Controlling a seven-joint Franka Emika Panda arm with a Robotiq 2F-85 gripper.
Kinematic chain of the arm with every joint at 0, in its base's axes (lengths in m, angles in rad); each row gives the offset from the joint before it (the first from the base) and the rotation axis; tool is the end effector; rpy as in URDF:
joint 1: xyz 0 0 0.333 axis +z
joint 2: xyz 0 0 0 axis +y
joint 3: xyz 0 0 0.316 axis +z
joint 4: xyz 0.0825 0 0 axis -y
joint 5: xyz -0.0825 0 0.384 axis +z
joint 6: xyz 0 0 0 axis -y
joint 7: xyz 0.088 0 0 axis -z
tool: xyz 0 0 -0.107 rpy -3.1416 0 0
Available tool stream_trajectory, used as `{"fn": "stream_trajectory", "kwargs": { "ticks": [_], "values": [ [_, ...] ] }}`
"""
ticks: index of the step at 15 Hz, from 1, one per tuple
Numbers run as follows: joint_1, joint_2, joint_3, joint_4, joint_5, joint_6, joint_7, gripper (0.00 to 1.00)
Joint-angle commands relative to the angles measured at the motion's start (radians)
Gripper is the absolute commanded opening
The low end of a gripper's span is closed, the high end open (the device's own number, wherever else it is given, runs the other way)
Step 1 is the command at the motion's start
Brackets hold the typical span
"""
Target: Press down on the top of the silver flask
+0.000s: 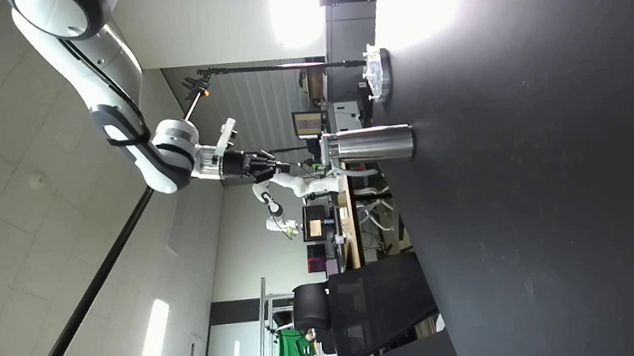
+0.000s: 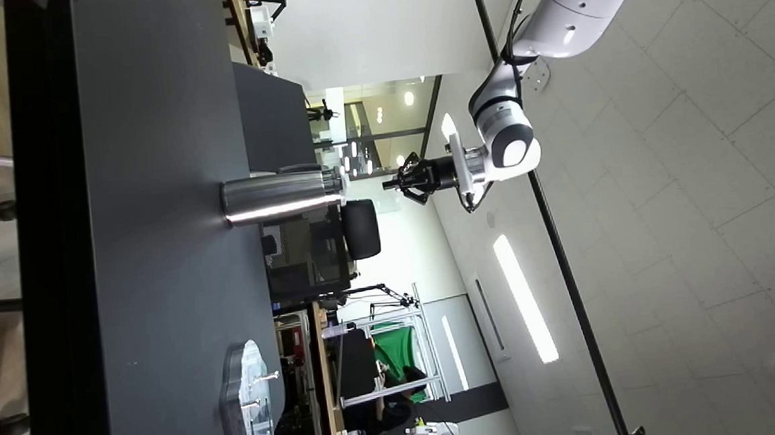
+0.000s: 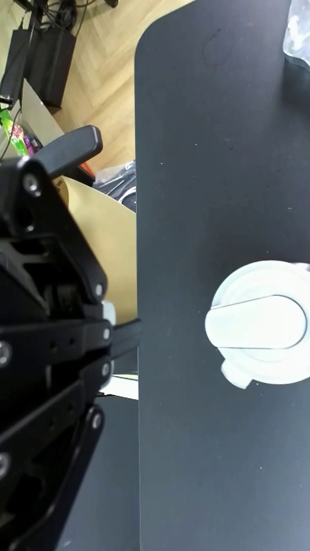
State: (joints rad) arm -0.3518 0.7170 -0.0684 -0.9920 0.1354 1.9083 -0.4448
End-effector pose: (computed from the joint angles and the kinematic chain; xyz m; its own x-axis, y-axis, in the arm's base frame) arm 0.7132 -0.2877 0.4593 0.9761 0.0141 0.2170 0.0134 -0.9999 0.0048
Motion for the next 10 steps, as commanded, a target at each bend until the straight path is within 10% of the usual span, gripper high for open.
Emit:
{"fn": "stream_trajectory", "kwargs": {
  "ticks": [1,10],
  "values": [
    [0.012,-0.026,-0.014,-0.014,-0.018,-0.024,0.024,0.0],
    [0.011,-0.062,-0.029,-0.083,-0.022,-0.07,0.011,0.0]
  ]
}}
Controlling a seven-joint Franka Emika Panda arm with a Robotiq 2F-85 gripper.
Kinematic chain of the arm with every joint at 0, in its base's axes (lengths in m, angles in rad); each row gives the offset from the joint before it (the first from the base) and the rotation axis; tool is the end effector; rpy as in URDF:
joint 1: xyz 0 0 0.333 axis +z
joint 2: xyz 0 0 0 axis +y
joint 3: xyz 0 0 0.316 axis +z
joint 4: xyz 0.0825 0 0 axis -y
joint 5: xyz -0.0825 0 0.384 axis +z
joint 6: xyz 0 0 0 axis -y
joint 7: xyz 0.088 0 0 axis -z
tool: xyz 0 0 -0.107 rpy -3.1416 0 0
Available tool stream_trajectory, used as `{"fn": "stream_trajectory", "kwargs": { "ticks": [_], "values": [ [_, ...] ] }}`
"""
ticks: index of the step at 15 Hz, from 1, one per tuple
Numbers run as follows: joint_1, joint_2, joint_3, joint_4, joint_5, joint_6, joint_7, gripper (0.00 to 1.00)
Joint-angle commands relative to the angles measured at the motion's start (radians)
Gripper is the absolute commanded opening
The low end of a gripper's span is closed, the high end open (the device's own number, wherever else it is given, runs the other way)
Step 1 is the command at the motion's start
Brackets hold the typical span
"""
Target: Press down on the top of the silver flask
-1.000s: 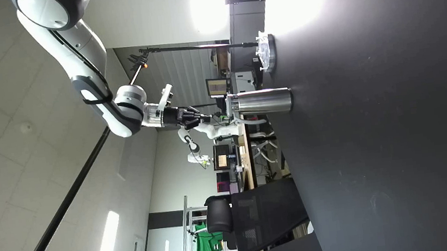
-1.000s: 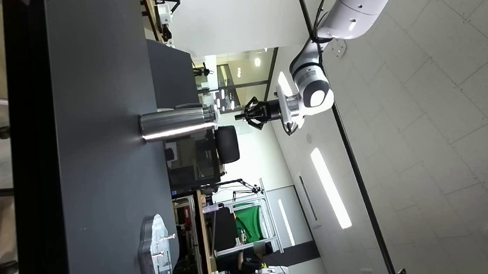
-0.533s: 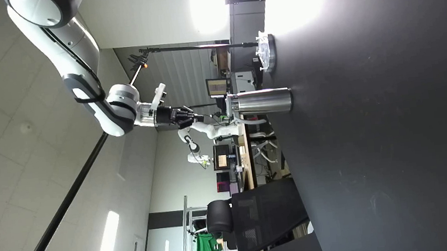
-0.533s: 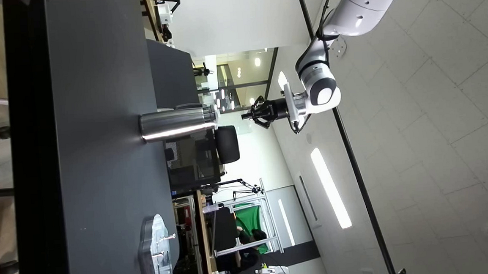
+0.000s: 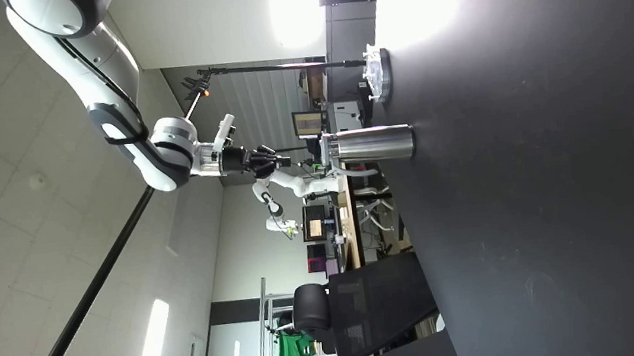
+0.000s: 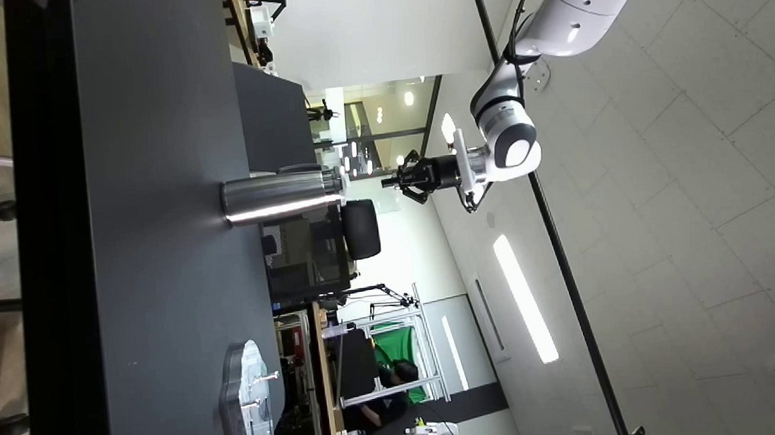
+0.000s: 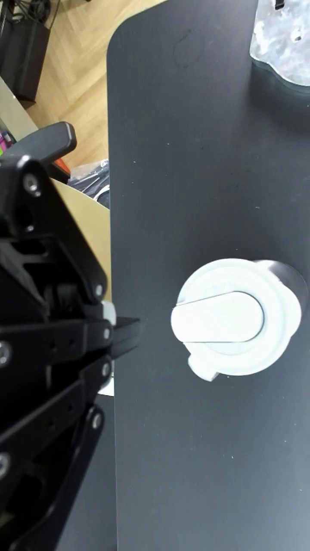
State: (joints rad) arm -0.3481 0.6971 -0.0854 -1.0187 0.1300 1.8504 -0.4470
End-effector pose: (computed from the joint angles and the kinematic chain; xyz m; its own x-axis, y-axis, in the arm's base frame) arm 0.7022 -0.2898 0.4555 0.9880 0.0090 0.1540 0.0104 -0.9999 -0.0080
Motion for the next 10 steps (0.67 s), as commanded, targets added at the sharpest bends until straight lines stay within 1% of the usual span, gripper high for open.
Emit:
{"fn": "stream_trajectory", "kwargs": {
  "ticks": [1,10],
  "values": [
    [0.005,-0.044,-0.013,-0.067,-0.013,-0.01,0.009,0.0],
    [0.01,-0.071,-0.022,-0.183,-0.017,-0.003,0.009,0.0]
  ]
}}
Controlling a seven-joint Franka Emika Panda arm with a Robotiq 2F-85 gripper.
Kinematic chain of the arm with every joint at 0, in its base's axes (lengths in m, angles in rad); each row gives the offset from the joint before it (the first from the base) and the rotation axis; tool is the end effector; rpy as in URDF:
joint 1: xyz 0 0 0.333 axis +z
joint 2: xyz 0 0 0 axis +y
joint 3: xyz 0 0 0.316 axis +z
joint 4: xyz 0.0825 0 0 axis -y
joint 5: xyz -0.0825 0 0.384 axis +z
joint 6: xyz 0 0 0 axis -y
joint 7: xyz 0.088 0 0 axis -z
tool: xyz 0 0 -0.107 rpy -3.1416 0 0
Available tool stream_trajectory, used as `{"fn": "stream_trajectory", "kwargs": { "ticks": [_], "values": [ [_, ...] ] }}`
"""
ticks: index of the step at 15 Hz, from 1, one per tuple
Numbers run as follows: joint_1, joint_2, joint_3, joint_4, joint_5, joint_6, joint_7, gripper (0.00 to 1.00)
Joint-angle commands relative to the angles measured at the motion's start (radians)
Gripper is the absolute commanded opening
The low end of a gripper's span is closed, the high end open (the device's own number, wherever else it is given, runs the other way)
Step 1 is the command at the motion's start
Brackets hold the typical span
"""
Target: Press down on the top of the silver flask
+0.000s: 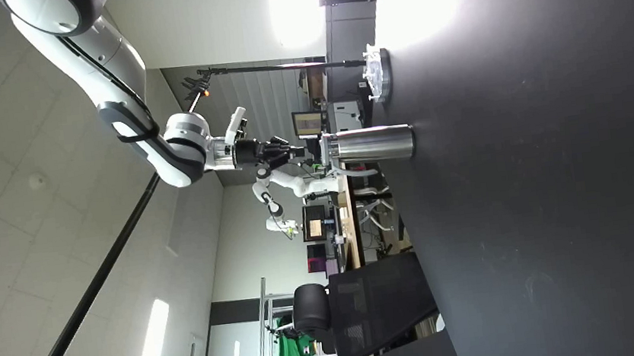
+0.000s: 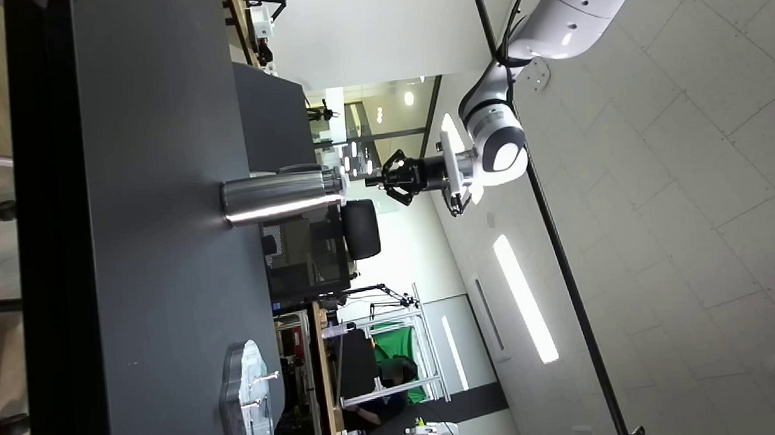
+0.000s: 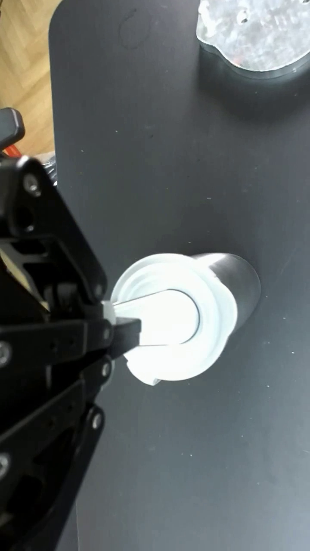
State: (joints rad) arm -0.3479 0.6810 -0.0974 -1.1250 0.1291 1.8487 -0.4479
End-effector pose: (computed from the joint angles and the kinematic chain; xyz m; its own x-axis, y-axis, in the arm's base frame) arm 0.6883 -0.2937 0.4158 0.9976 -0.0083 0.0683 -0.0057 -0.9992 -0.0385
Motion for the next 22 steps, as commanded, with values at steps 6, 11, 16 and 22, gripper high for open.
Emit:
{"fn": "stream_trajectory", "kwargs": {
  "ticks": [6,11,16,22],
  "values": [
    [0.001,-0.038,-0.003,-0.077,-0.013,0.0,-0.001,0.01],
    [-0.007,-0.054,0.007,-0.097,-0.021,-0.005,0.001,0.01],
    [-0.007,-0.054,0.007,-0.098,-0.022,-0.005,0.001,0.01],
    [-0.013,-0.052,-0.001,-0.131,0.015,0.087,-0.005,0.0]
  ]
}}
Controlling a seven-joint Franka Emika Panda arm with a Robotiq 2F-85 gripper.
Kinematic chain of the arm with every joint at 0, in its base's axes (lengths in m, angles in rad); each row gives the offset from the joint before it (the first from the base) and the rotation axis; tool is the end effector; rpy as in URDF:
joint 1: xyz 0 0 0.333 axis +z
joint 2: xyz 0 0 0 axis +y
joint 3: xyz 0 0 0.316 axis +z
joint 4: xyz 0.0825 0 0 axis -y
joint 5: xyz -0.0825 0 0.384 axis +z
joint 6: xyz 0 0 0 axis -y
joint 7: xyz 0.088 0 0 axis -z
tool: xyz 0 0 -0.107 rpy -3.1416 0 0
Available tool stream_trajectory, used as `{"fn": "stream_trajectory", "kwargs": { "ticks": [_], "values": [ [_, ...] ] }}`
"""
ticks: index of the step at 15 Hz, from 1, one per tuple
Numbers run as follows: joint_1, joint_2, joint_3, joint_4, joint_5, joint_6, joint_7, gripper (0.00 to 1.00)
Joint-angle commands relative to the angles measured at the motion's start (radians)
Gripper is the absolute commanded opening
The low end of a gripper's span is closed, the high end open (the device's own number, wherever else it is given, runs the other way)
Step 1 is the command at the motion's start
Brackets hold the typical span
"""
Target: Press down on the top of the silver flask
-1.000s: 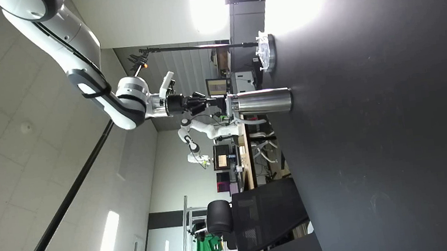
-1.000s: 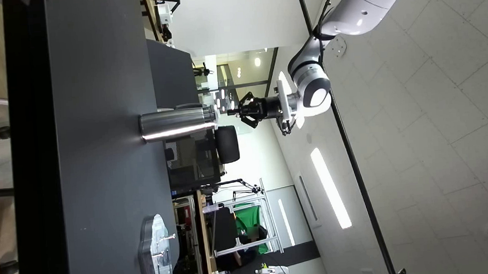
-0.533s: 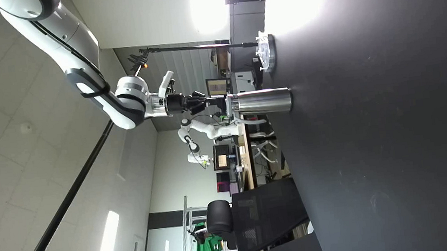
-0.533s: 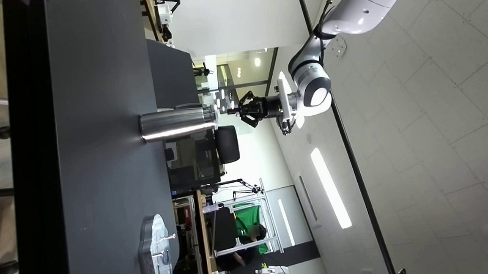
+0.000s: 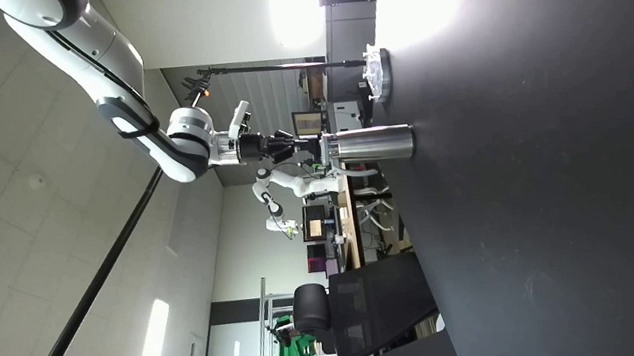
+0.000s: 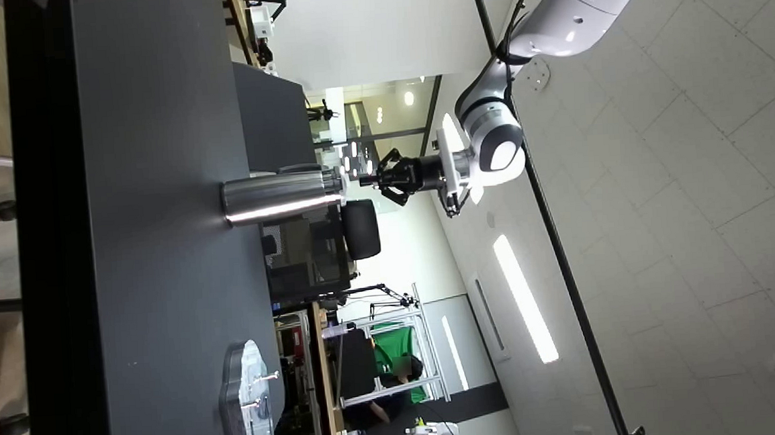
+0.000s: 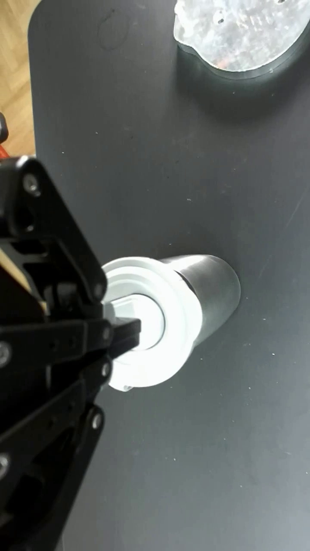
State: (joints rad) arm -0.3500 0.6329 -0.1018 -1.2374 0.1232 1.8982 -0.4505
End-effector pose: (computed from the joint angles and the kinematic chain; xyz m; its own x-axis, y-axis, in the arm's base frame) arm 0.6735 -0.2962 0.4017 0.9984 -0.0196 0.0524 -0.0176 -0.9991 -0.0387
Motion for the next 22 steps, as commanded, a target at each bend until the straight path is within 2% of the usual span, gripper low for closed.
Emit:
{"fn": "stream_trajectory", "kwargs": {
  "ticks": [1,9,22],
  "values": [
    [-0.012,0.0,0.003,-0.022,0.022,0.047,-0.001,0.0],
    [-0.028,0.024,0.021,-0.022,0.018,0.05,0.002,0.0],
    [-0.019,0.064,0.012,-0.014,-0.007,0.042,0.017,0.0]
  ]
}}
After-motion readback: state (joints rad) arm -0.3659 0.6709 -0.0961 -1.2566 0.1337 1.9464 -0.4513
